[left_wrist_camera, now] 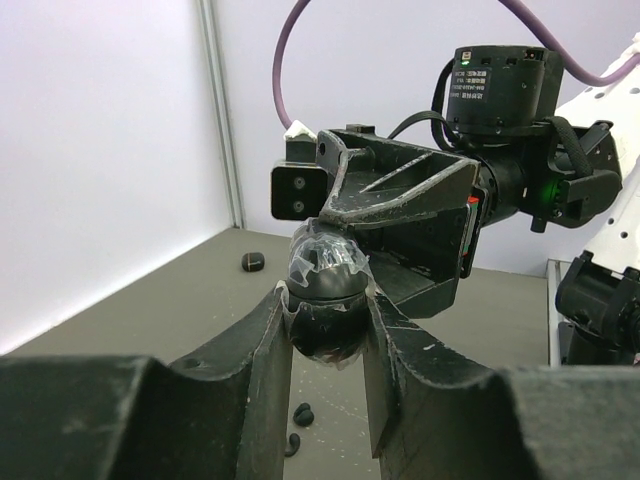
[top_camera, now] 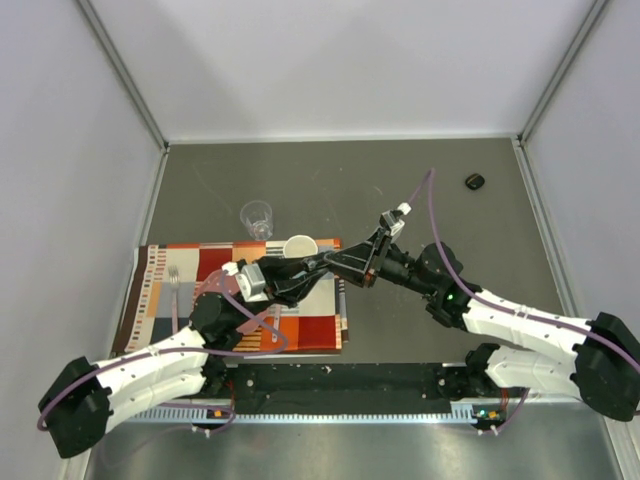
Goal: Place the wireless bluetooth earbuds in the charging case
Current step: Pick up the charging case at the center of the board.
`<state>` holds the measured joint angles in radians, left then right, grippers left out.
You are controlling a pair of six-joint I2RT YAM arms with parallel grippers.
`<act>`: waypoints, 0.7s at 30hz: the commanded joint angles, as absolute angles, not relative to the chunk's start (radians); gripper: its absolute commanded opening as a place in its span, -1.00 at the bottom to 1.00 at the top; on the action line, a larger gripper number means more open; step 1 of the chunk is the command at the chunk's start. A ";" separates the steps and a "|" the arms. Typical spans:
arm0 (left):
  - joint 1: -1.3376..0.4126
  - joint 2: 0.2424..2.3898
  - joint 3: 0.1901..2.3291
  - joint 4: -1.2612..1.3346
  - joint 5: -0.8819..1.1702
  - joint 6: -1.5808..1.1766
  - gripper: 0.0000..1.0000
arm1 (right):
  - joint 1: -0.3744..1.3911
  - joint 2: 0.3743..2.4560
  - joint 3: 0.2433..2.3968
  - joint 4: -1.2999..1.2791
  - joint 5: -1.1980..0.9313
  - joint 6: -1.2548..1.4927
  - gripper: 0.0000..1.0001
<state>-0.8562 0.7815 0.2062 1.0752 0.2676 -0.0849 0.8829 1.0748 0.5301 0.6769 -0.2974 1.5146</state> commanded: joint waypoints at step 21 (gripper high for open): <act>-0.861 0.741 0.172 1.157 0.253 -0.104 -1.00 | 0.894 0.959 0.561 0.493 -0.232 1.330 0.17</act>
<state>-0.8604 0.7864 0.1753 1.1046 0.2684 -0.1024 0.8886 1.0389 0.5152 0.6258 -0.2878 1.4700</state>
